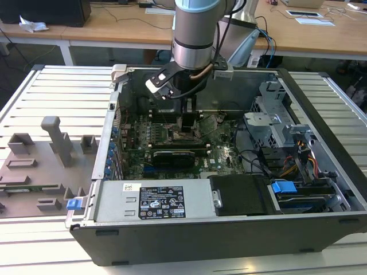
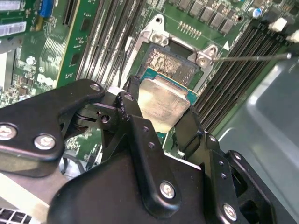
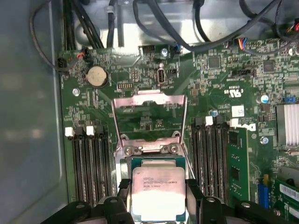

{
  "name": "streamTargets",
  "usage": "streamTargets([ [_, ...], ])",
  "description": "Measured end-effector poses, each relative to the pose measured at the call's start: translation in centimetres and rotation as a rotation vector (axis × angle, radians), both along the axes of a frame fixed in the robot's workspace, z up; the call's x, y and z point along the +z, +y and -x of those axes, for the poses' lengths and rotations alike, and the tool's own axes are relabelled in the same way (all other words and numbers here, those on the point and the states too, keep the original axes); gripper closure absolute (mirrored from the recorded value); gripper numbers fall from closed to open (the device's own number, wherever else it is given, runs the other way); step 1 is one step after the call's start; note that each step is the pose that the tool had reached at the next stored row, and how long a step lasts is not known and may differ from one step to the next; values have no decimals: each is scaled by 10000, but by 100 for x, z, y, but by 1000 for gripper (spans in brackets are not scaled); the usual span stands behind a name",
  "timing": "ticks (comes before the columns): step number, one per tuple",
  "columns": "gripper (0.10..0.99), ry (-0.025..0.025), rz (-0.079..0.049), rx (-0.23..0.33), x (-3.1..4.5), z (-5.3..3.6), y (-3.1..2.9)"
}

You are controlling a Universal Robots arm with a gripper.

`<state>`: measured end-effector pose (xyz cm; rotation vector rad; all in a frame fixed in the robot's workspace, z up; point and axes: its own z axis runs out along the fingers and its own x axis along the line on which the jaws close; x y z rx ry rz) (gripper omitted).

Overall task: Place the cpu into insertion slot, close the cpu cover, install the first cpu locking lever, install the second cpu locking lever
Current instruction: 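Place the cpu into insertion slot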

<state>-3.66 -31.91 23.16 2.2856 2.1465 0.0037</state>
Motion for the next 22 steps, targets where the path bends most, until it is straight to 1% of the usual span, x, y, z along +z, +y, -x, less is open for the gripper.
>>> streamTargets([
  [3,541,0,-17,360,-35,12,0],
  [5,541,0,-23,494,-65,16,0],
  [6,541,0,-26,511,-78,19,0],
  [8,541,0,-29,515,-135,28,0],
  [10,541,0,-29,517,-168,33,0],
  [14,541,0,-28,517,-257,53,0],
  [22,541,1,-28,533,-324,56,6],
])
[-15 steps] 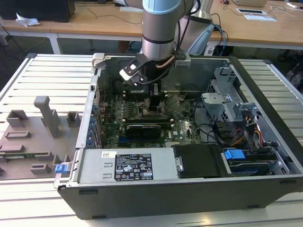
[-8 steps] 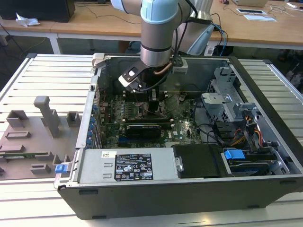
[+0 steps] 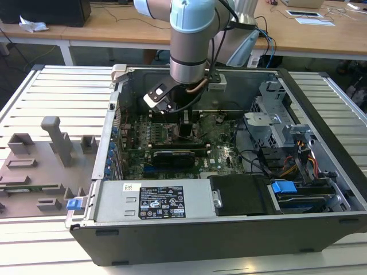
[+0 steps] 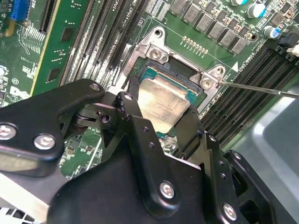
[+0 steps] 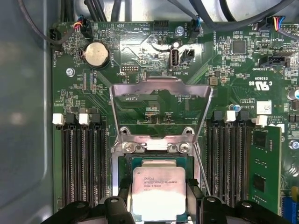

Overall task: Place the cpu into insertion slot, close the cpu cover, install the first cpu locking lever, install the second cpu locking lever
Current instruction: 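Place the cpu into insertion slot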

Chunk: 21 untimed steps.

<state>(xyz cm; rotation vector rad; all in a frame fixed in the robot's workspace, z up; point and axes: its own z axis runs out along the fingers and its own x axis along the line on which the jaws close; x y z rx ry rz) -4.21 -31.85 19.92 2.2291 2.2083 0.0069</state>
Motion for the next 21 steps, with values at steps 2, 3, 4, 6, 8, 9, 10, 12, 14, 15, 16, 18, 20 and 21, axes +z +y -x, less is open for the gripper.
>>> streamTargets([
  [2,541,1,1,0,-14,0,0],
  [3,541,1,1,0,-19,0,0],
  [4,541,1,2,0,-22,0,-1],
  [6,541,0,1,0,-24,0,0],
  [8,541,-3,-4,0,-26,0,0],
  [9,529,-5,-8,0,-28,-1,1],
  [10,467,-4,-5,0,-27,-1,1],
  [12,467,0,0,0,-25,0,0],
  [14,467,0,0,0,-8,0,0],
  [15,467,0,0,-1,5,0,0],
  [16,467,0,-1,-1,47,0,0],
  [18,467,0,0,0,127,0,4],
  [20,545,-1,-1,0,173,0,4],
  [21,612,-1,0,-1,210,0,4],
])
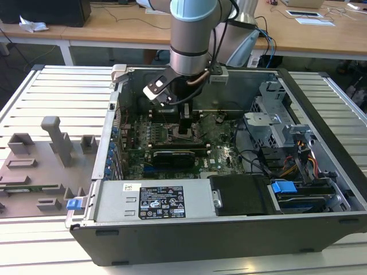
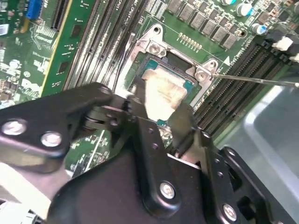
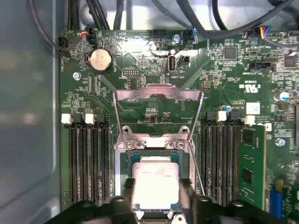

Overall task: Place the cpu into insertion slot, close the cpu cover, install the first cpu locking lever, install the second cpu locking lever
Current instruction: 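Place the cpu into insertion slot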

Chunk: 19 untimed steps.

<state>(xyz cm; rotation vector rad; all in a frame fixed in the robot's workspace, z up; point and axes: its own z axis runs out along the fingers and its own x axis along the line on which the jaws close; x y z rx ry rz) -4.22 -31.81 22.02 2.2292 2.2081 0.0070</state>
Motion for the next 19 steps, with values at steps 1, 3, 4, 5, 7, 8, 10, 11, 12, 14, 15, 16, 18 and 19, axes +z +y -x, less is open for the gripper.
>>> streamTargets([
  [1,671,0,-1,0,31,0,0],
  [3,792,1,0,0,83,0,0],
  [4,851,0,0,0,94,0,0],
  [5,973,0,-1,0,127,0,0],
  [7,980,0,0,0,153,0,0],
  [8,980,0,0,0,182,0,0],
  [10,980,0,-1,0,228,0,0],
  [11,980,0,0,1,262,0,0],
  [12,980,0,-1,0,284,0,0],
  [14,980,0,0,0,368,0,0],
  [15,980,0,0,0,416,0,0],
  [16,980,1,1,0,472,0,0],
  [18,980,0,0,0,529,0,0],
  [19,980,0,0,0,555,0,0],
])
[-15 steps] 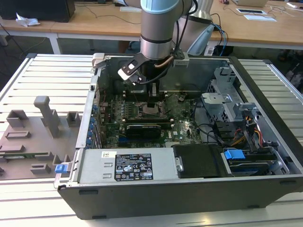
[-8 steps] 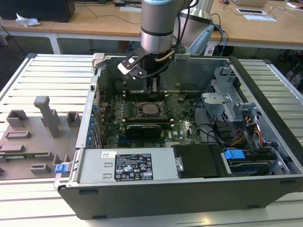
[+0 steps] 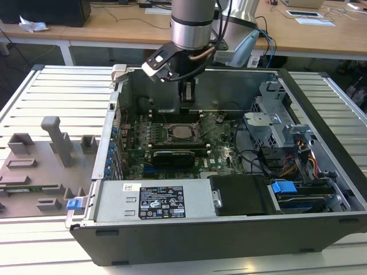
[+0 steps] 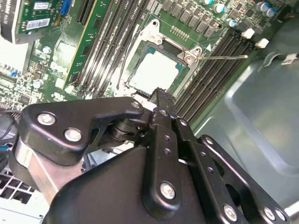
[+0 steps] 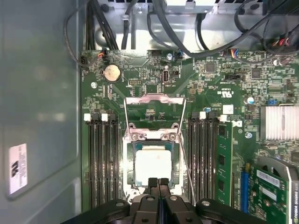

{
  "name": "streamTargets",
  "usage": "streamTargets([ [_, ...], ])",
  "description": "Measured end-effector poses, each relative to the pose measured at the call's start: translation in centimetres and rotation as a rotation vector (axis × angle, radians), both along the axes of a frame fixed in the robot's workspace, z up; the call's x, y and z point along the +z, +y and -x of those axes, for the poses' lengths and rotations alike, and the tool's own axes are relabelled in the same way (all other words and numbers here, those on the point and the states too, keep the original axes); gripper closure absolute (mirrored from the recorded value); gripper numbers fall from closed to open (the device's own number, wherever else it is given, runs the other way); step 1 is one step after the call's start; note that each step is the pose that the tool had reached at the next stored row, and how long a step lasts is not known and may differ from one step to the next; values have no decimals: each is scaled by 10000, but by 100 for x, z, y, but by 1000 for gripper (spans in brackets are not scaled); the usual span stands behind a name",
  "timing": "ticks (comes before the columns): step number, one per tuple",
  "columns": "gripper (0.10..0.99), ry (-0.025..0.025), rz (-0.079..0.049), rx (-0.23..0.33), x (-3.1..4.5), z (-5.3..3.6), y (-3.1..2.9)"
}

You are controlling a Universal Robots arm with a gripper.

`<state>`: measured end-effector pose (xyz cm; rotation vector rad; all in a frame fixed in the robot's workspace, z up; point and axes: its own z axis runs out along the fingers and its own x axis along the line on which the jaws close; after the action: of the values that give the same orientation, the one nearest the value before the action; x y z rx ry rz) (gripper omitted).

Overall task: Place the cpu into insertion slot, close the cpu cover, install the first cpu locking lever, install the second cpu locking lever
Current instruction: 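Place the cpu into insertion slot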

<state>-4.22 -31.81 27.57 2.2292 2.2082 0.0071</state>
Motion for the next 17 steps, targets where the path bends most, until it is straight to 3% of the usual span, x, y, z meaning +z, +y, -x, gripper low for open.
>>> streamTargets([
  [6,980,1,1,0,124,0,0],
  [17,980,0,0,0,131,0,0],
])
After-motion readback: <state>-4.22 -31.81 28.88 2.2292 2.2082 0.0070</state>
